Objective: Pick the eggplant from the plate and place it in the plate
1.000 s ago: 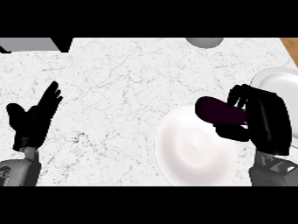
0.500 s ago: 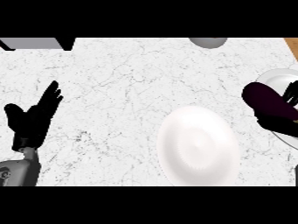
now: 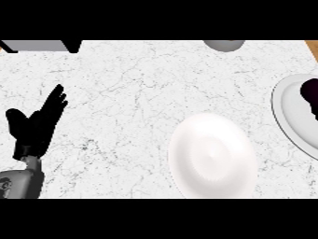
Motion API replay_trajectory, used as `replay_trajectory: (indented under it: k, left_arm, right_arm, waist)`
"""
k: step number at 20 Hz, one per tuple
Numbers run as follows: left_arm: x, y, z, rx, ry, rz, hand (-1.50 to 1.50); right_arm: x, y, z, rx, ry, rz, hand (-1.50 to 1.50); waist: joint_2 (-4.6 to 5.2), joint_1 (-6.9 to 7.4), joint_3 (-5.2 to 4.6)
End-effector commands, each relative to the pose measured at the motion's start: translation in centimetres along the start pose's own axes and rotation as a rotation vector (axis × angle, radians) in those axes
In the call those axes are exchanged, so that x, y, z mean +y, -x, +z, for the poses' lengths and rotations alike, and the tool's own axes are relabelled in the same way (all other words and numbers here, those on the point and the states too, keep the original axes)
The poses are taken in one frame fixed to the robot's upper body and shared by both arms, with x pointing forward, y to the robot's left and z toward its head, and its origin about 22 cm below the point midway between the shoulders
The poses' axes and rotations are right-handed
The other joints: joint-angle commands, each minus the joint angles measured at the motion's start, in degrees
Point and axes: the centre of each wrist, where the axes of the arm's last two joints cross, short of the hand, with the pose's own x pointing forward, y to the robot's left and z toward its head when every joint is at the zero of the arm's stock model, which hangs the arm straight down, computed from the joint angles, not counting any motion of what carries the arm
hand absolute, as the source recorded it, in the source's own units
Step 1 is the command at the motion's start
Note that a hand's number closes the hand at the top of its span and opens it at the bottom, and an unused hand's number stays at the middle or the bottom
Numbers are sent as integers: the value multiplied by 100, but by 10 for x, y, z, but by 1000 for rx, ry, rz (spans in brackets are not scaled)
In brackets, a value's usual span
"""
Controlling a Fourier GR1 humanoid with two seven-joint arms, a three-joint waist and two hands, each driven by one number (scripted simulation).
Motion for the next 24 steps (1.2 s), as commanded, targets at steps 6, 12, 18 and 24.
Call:
replay_trajectory:
  k: [6,12,18,24]
  left_arm:
    - [-2,-1,-5,-9,17,-7,0]
    - [-9,-1,-12,-11,7,4,0]
    - [8,-3,-1,10,14,-2,0]
    - [2,7,16,3,-10,-5,0]
  right_arm:
    - [17,60,-20,172,-271,-85,150]
    - [26,82,-33,10,-272,-98,-150]
    - [-4,63,-43,-233,-89,-343,-150]
    - [-29,68,-30,-204,-78,-589,-150]
  waist:
    - [19,60,4]
    - [16,38,3]
    - [-40,-49,0]
    - [-64,-81,-6]
